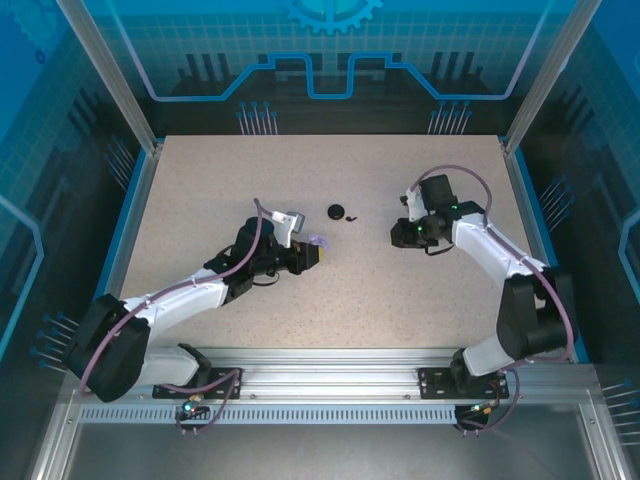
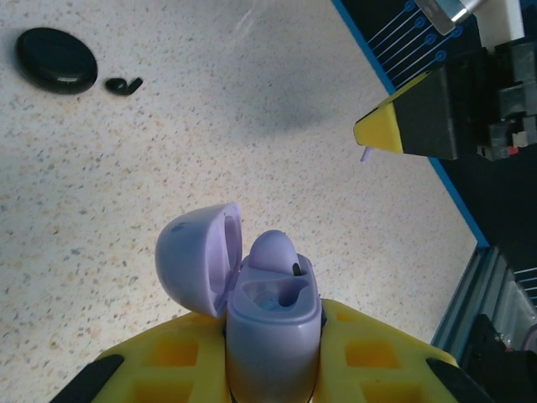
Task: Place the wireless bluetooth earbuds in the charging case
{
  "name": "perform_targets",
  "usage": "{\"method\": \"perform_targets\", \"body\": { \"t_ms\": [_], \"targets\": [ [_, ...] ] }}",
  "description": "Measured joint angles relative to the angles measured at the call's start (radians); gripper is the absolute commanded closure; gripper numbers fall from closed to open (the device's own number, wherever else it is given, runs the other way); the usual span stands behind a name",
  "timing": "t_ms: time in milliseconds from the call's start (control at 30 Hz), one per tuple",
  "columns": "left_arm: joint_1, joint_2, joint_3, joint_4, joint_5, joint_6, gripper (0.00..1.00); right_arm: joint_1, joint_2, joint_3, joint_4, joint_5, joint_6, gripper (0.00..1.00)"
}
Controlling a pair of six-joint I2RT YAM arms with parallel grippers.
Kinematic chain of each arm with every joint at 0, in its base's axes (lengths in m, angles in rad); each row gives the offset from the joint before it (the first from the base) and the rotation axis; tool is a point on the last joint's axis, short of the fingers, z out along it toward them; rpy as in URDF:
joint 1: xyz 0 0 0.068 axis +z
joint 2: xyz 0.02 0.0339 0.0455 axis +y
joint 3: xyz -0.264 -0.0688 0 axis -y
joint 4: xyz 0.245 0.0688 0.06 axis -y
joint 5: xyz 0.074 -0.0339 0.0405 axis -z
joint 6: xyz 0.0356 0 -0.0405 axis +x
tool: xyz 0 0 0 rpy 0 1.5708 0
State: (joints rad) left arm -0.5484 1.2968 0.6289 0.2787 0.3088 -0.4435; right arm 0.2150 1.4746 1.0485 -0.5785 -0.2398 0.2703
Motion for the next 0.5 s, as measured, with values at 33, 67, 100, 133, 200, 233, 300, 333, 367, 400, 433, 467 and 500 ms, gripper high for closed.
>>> {"method": "perform_targets", "body": {
  "t_ms": [33,67,100,133,200,233,300,333,367,400,433,467,500],
  "targets": [
    [0.000,0.000,-0.005,0.017,0.002,0.000,0.92,0.000,-0.019,-0.005,0.014,-0.018,0.007,0.81],
    [0.000,0.000,-0.013,0.040,0.003,0.000,0.92,0.000,-0.046,-0.011,0.033,-0.043,0.019,0.81],
    [0.000,0.000,-0.024,0.069,0.006,0.001,0.92,0.000,-0.070,-0.016,0.051,-0.064,0.028,0.81],
    [0.000,0.000,-0.036,0.097,0.008,0.001,0.92,0.000,-0.091,-0.021,0.067,-0.084,0.037,0.81],
    [0.001,0.006,-0.067,0.170,0.013,0.006,0.92,0.000,-0.137,-0.027,0.099,-0.124,0.056,0.81],
    [0.001,0.014,-0.074,0.194,0.014,0.008,0.92,0.000,-0.156,-0.028,0.111,-0.140,0.065,0.81],
    [0.001,0.042,-0.077,0.245,0.023,0.019,0.92,0.003,-0.190,-0.029,0.140,-0.171,0.083,0.81],
    [0.001,0.054,-0.077,0.266,0.027,0.024,0.92,0.006,-0.203,-0.029,0.151,-0.184,0.090,0.81],
    [0.002,0.069,-0.077,0.291,0.033,0.027,0.92,0.010,-0.216,-0.029,0.162,-0.195,0.097,0.81],
    [0.002,0.085,-0.077,0.320,0.041,0.028,0.92,0.016,-0.230,-0.029,0.172,-0.206,0.103,0.81],
    [0.002,0.101,-0.077,0.345,0.049,0.028,0.92,0.021,-0.239,-0.029,0.180,-0.215,0.108,0.81],
    [0.002,0.115,-0.076,0.369,0.056,0.030,0.92,0.026,-0.248,-0.029,0.189,-0.224,0.115,0.81],
    [0.002,0.130,-0.075,0.395,0.066,0.031,0.92,0.030,-0.255,-0.029,0.196,-0.233,0.120,0.81]
  ]
}}
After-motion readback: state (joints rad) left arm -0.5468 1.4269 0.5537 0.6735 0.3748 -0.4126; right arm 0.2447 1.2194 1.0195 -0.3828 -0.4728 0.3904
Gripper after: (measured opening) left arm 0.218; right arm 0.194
